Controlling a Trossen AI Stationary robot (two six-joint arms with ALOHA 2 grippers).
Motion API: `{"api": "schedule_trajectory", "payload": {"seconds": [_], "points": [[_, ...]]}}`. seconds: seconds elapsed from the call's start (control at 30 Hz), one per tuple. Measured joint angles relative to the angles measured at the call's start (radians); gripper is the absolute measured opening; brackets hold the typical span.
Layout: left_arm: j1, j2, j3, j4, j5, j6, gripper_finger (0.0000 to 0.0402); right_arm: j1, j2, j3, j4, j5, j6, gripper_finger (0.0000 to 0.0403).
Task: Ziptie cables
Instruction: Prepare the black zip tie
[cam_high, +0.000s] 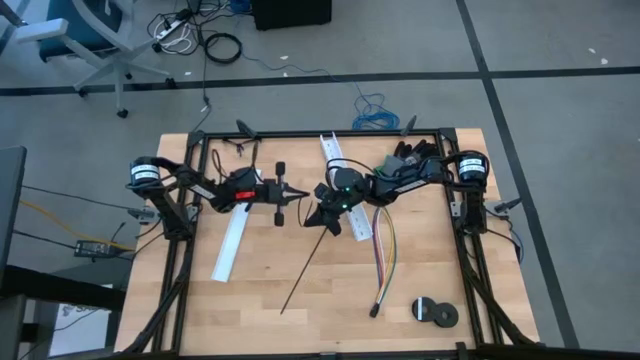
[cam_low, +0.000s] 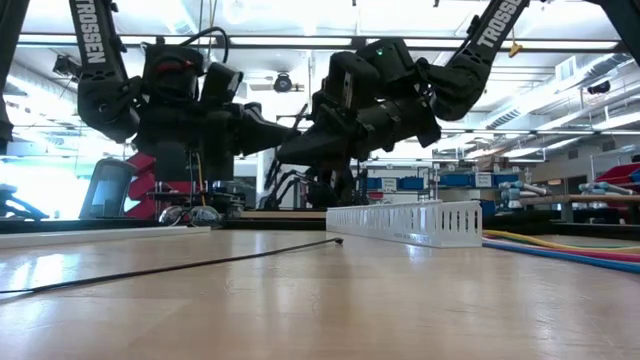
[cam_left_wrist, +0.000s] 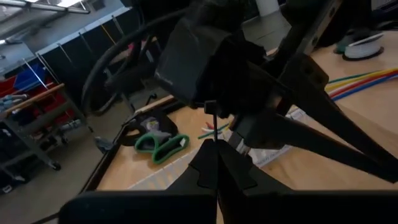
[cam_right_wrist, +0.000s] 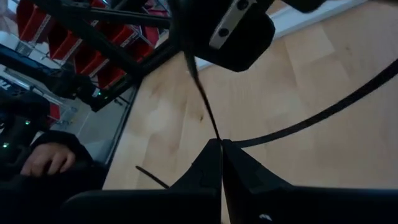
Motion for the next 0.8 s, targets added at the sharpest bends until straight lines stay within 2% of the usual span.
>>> {"api": "schedule_trajectory", "payload": {"seconds": [0.37, 0.7, 0.8], "points": [[-0.013, 0.000, 0.032, -0.037, 0.000, 0.000, 0.0000, -0.003, 0.000, 0.000, -0.021, 0.063, 0.008, 0.0000], [-0.014, 0.000, 0.048, -0.090, 0.001, -0.005, 0.0000, -0.013, 0.000, 0.000, -0.051, -0.001, 0.001, 0.0000], [-0.014, 0.000, 0.048, -0.091, 0.000, -0.006, 0.0000, -0.026, 0.000, -0.001, -0.080, 0.000, -0.045, 0.0000]]}}
